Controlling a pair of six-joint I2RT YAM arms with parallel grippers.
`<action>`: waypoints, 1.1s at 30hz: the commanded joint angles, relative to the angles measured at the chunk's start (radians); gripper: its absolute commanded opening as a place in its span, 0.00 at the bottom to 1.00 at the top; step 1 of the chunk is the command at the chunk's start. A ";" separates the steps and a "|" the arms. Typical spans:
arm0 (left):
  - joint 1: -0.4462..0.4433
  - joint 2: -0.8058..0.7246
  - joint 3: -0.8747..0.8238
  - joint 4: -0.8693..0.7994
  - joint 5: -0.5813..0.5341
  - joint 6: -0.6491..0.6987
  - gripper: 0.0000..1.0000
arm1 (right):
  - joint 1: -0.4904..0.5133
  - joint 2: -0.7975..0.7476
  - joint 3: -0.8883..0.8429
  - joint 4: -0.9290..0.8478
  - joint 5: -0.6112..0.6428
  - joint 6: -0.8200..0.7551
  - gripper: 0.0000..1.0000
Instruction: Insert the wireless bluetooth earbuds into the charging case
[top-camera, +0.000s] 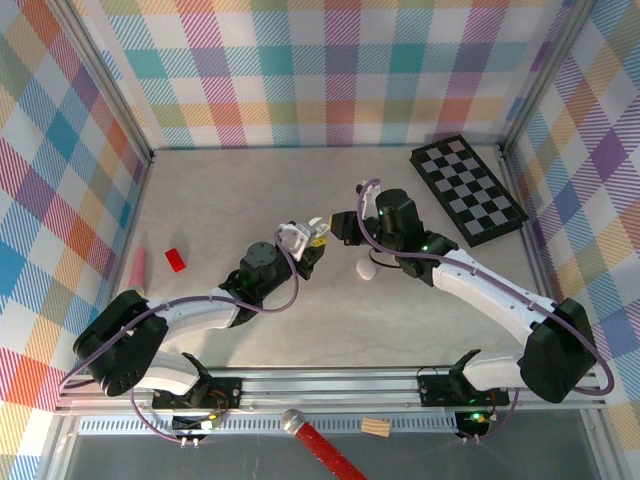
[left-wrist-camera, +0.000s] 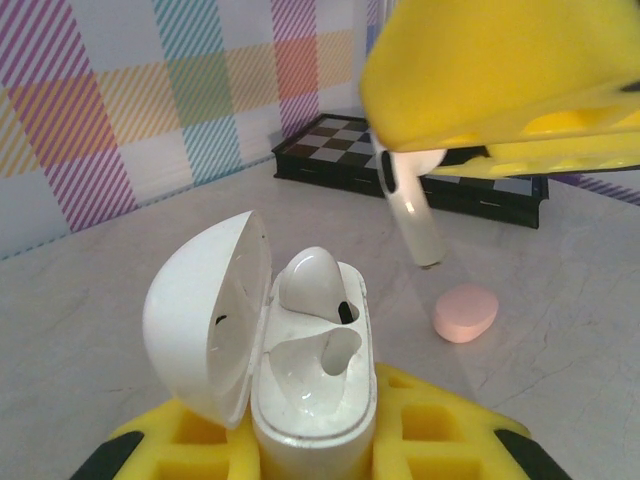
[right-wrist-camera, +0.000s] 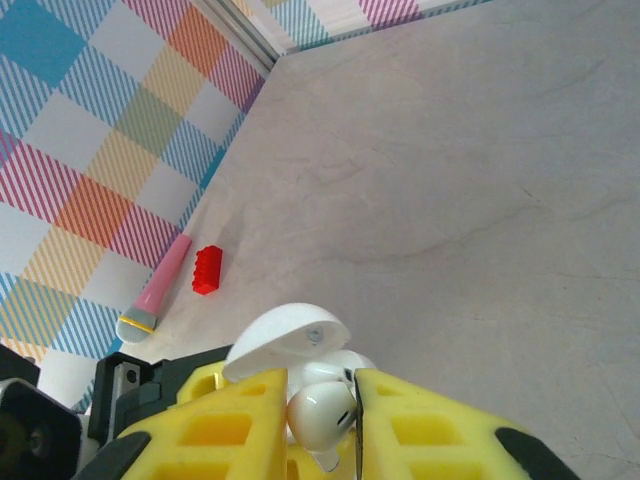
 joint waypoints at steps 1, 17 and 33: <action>-0.020 0.018 0.032 0.040 -0.016 0.025 0.00 | -0.008 0.003 0.019 0.037 -0.026 -0.001 0.22; -0.033 0.023 0.059 0.020 0.012 0.028 0.00 | -0.008 0.041 0.031 0.043 -0.056 -0.006 0.22; -0.034 0.026 0.063 0.024 0.030 0.009 0.00 | -0.007 0.021 -0.003 0.122 -0.065 -0.002 0.22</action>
